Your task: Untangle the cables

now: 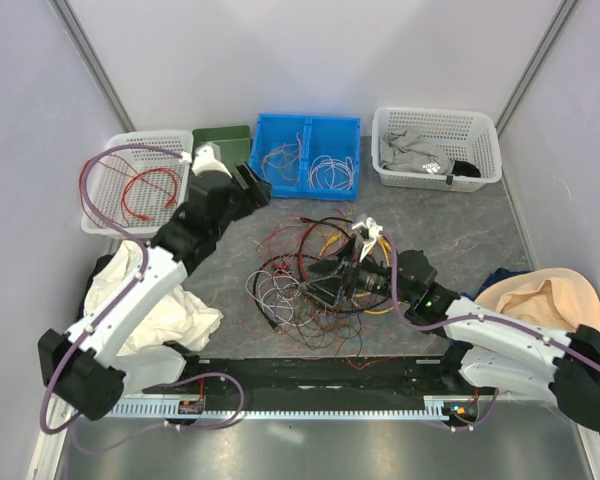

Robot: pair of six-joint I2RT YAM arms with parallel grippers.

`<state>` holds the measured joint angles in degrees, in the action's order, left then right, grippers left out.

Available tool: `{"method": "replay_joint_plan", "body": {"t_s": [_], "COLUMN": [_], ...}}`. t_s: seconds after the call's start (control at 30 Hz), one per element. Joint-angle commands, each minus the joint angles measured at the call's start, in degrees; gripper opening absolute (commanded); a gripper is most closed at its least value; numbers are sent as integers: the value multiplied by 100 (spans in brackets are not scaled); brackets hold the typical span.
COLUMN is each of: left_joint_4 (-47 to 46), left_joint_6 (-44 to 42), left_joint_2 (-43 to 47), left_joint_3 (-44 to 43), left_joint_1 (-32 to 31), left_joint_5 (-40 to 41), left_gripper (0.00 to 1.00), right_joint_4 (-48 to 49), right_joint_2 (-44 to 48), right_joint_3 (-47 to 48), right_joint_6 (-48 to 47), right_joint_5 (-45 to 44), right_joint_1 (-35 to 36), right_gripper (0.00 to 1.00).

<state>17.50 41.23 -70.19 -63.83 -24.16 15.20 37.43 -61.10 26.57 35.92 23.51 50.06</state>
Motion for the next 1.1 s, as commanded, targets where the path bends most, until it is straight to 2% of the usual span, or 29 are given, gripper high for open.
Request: {"method": "replay_joint_plan", "body": {"t_s": [0.0,0.03,0.17,0.3,0.47,0.6,0.73,0.83,1.0,1.07], "left_joint_4": [-466,-449,-449,-379,-194,402,597,571,588,580], "left_joint_6": [-256,-204,104,411,667,421,263,61,51,113], "left_joint_2": [743,848,1420,2114,3370,3899,3970,3838,3469,3442], "left_joint_3": [817,950,1845,2620,3359,3378,3342,3281,2903,2781], "left_joint_1": [-975,-1272,-1767,-2127,-2339,-2339,-2339,-2339,-2339,-2339], "left_joint_5": [817,870,915,835,721,730,765,809,967,958], "left_gripper": [86,86,87,83,79,79,80,82,89,90], "right_joint_4": [-1419,-1579,-2562,-3162,-3382,-3523,-3673,-3681,-3945,-4163], "right_joint_2": [668,861,1030,723,652,977,1520,1829,1786,1576], "right_joint_3": [445,507,709,894,815,666,595,621,876,1017], "right_joint_6": [-946,-981,-1017,-1009,-912,-929,-929,-1104,-1500,-1500], "right_joint_5": [-1118,-1634,-2821,-3475,-3967,-4652,-5390,-5488,-5628,-5969], "right_joint_1": [30,30,30,12,12,12,4,4,3,12], "right_gripper": [80,80,81,81,81,81,82,83,84,84]}}
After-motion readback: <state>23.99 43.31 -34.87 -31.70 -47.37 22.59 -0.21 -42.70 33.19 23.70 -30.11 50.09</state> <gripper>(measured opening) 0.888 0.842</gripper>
